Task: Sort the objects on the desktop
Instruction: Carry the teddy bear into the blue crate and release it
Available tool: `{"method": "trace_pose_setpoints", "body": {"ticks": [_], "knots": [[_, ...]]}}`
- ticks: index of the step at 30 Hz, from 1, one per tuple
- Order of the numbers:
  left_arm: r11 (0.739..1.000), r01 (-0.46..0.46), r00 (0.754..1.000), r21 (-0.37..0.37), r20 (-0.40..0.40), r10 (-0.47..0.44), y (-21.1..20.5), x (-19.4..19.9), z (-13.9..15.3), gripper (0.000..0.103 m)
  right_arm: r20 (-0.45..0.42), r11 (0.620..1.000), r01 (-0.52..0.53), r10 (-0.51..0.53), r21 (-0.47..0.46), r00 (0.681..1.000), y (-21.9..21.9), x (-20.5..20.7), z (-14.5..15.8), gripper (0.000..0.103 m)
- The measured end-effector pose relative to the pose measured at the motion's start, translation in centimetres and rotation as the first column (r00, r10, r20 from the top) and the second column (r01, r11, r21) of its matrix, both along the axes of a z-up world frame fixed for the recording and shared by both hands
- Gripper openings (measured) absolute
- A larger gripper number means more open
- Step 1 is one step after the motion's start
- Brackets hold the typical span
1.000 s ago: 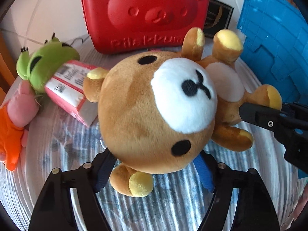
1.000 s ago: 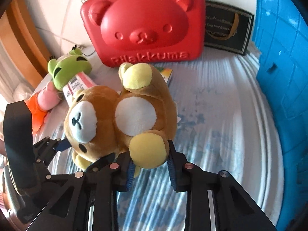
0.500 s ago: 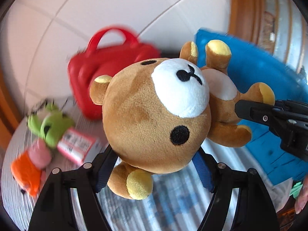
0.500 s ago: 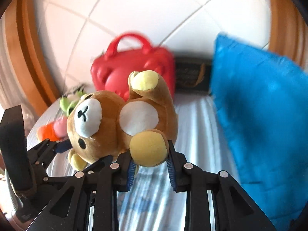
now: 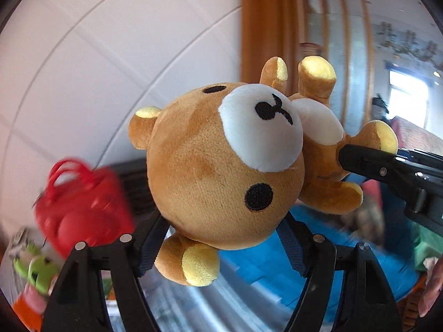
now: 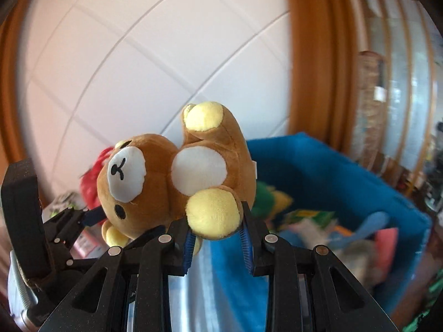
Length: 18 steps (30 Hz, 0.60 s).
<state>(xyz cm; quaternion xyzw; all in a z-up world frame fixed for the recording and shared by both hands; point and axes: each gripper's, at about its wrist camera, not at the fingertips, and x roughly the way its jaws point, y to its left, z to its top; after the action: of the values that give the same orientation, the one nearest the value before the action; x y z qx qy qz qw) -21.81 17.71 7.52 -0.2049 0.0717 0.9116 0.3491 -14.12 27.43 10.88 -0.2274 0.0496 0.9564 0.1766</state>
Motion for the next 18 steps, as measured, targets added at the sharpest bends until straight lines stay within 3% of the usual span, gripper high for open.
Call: {"method": "trace_pose_setpoints", "body": {"ticks": [3, 8, 18], "knots": [[0.998, 0.055, 0.998, -0.019, -0.026, -0.056, 4.1, 1.3, 1.1, 0.075, -0.007, 0.998, 0.061, -0.061, -0.001, 0.998, 3.6, 1.7, 1.3, 0.028], [0.988, 0.145, 0.989, -0.060, 0.001, -0.145, 11.4, 2.8, 1.6, 0.075, 0.004, 0.988, 0.152, -0.152, -0.031, 0.988, 9.7, 4.7, 1.5, 0.028], [0.966, 0.162, 0.986, -0.204, 0.070, -0.150, 18.8, 3.6, -1.0, 0.078, 0.101, 0.966, 0.200, -0.185, -0.164, 0.978, 18.6, 5.8, -1.4, 0.032]]}}
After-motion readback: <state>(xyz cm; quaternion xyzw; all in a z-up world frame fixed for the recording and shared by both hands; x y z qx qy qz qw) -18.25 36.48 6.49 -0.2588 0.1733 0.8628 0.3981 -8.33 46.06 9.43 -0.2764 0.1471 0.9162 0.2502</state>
